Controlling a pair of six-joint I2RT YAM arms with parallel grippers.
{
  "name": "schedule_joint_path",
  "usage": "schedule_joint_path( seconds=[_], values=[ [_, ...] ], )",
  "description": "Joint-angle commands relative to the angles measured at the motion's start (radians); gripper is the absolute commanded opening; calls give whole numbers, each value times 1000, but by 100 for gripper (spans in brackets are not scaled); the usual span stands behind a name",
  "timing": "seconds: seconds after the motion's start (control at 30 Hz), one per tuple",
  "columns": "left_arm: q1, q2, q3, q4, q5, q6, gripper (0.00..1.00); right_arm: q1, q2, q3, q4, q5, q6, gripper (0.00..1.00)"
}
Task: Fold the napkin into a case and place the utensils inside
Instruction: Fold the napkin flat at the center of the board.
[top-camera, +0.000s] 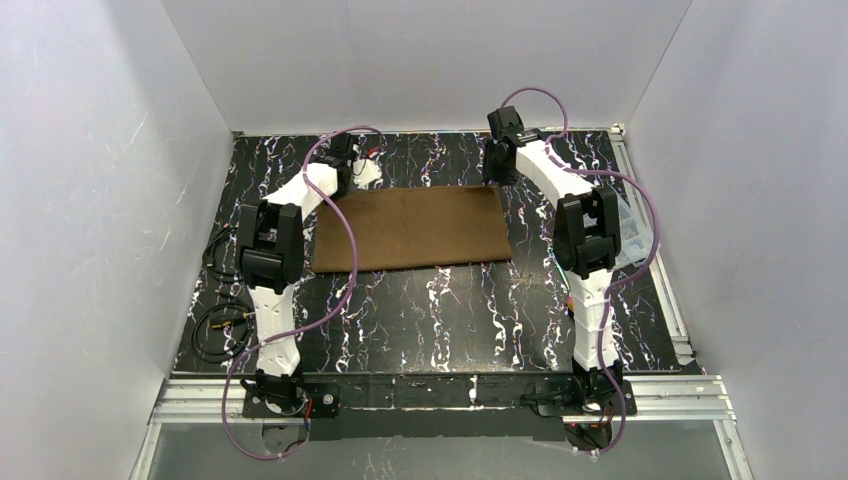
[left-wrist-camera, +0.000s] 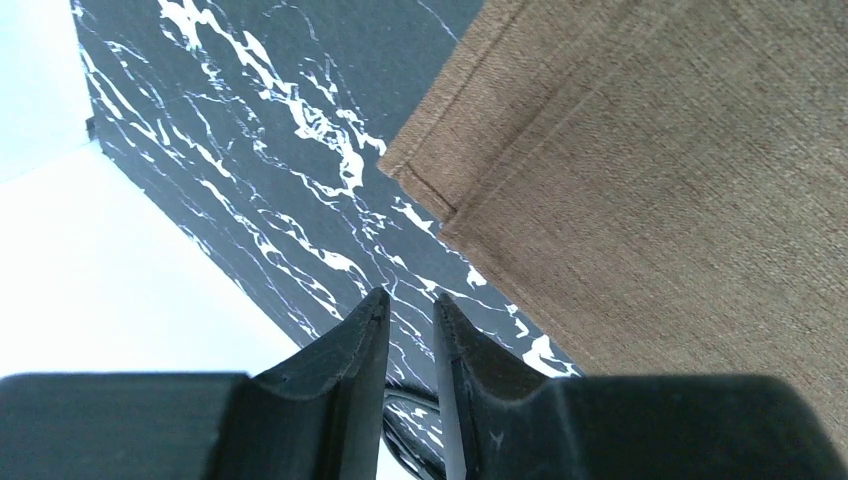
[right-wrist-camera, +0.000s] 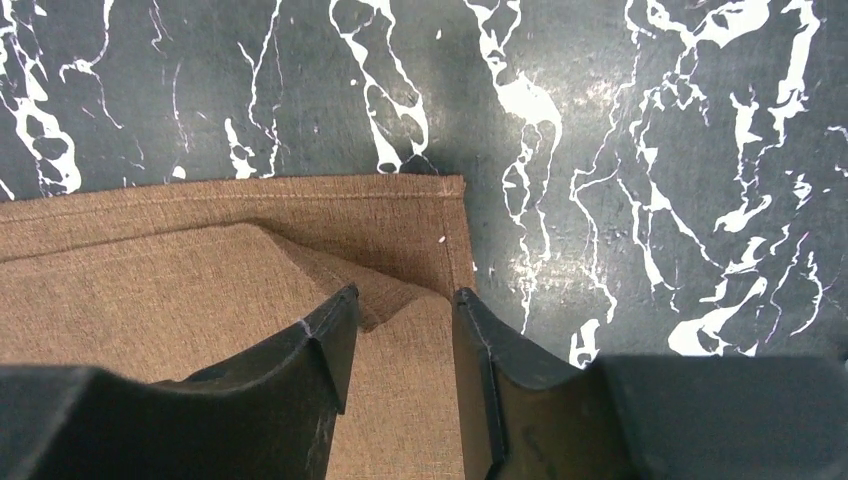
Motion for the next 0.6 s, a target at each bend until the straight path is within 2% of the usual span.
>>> schedule_joint_path(
  seconds=[0.0,0.2,0.3,0.43,0.57],
  values=[
    [7,-60,9,41,-28,12,22,-11,3,78,14,45,-18,48],
    [33,-79,69,-78,36,-31,22,-18,-36,64,18,104,-43,60],
    [53,-82,81,-181,130,-73,22,-27,-64,18,49,82,-65,60],
    [91,-57,85,-242,182,-125,22,-40,-88,-66,119,-59,-101,58],
    [156,4,167,-344,260,-219,22,-44,-59,-82,115,-137,-125,55]
  ],
)
